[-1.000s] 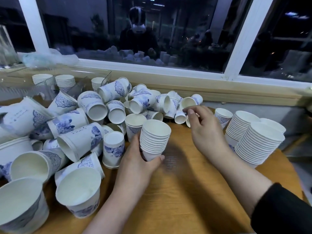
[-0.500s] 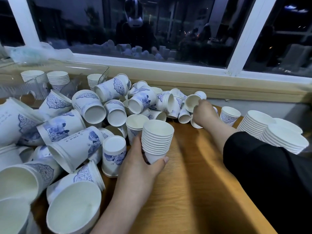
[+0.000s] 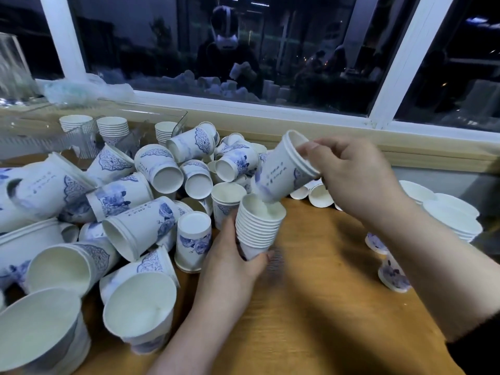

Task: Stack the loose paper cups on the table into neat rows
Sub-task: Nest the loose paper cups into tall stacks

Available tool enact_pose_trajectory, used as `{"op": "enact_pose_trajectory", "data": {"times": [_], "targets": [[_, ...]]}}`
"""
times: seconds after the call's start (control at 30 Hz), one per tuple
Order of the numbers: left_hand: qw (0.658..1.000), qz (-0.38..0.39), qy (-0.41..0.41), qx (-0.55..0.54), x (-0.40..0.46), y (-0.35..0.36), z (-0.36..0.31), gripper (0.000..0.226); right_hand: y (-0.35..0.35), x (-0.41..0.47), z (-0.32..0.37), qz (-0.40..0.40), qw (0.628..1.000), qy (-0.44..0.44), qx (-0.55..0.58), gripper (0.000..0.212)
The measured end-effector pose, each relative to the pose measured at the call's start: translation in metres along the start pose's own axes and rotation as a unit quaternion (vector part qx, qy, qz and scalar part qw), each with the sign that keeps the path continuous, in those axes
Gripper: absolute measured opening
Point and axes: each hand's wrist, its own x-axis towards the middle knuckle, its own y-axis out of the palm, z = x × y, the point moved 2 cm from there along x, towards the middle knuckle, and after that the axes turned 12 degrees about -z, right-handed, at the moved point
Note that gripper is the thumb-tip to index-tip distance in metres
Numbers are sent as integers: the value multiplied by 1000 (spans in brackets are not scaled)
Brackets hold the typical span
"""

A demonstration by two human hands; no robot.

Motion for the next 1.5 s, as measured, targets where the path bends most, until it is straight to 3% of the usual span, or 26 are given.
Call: {"op": "enact_pose_trajectory", "data": {"times": [0.13,0.2,0.27,0.33,0.37,0.43,0.57,0.73,0.9,1.07,1.3,1.5], "targets": [[1000,-7,15,7,0,-1,-3,76,6,-13,6,139,975,-60,-164,24],[1000,-8,17,11,0,-1,-3,75,10,-17,2,159,967,-79,-181,25],[1000,-11,14,7,0,-1,0,72,14,-15,-13,66,989,-66,-115,26],[1000,-9,7,6,1,-1,2,74,20,-13,-47,-40,997,9,-64,25],[1000,-8,3,4,2,0,2,75,26,-17,-69,-52,996,46,-62,22],[1000,-1,-3,1,3,0,1,73,42,-29,-117,-23,992,93,-84,18],[1000,10,0,-5,7,5,2,71,54,-26,-171,-16,984,117,-133,36],[1000,5,-3,-15,9,9,2,73,68,6,-183,36,981,126,-146,45],[1000,7,-6,-11,11,11,4,71,77,23,-186,33,978,162,-131,44],[1000,6,-1,-8,11,11,3,73,73,8,-185,-33,981,149,-118,31],[1000,10,11,-14,6,9,0,78,51,-31,-164,-121,981,85,-127,39],[1000,14,6,-9,1,5,-2,71,10,-56,-107,-223,975,1,9,20]]}}
